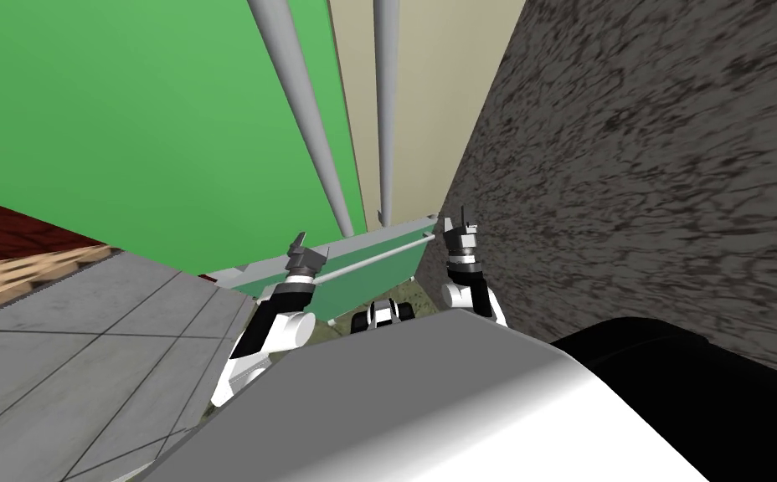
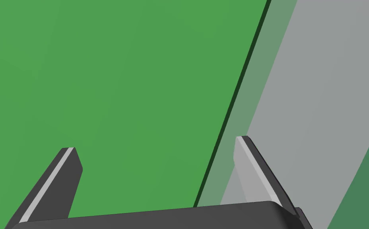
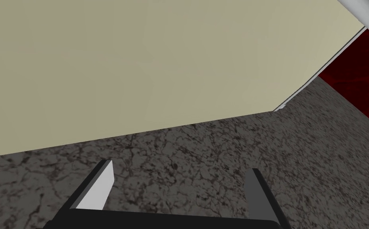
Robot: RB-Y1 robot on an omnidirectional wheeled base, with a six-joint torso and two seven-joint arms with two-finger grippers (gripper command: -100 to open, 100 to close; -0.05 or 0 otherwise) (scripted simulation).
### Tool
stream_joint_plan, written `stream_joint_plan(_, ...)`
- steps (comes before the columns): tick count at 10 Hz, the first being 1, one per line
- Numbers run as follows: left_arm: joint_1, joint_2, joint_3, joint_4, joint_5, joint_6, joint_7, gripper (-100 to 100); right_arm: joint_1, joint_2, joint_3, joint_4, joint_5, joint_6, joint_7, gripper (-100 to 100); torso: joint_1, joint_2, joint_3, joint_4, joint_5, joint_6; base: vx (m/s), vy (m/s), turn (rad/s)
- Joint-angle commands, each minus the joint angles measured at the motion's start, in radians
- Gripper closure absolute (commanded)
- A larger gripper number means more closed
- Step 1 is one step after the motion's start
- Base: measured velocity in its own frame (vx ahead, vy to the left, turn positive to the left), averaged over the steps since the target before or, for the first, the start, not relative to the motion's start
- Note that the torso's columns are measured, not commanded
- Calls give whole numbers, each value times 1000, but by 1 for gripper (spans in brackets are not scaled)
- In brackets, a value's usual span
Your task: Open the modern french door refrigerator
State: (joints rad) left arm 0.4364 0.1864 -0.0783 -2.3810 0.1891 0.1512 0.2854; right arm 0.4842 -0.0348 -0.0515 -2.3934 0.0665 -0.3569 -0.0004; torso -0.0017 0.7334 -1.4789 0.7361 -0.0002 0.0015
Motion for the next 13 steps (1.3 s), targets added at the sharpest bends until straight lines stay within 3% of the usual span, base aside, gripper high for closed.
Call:
stream_joint_plan(1,-3,2,-2,-5,29,60,15,-100,0,0,0,0,0,0,0,0,1,2,1,1,0,-1,35,-63,42)
stream_joint_plan(8,-19,-5,-6,-17,115,225,59,-100,0,0,0,0,0,0,0,0,1,1,1,0,0,0,16,-55,84)
stream_joint_plan(13,-32,-42,-10,-58,194,370,100,-100,0,0,0,0,0,0,0,0,0,2,1,1,0,0,23,-81,116)
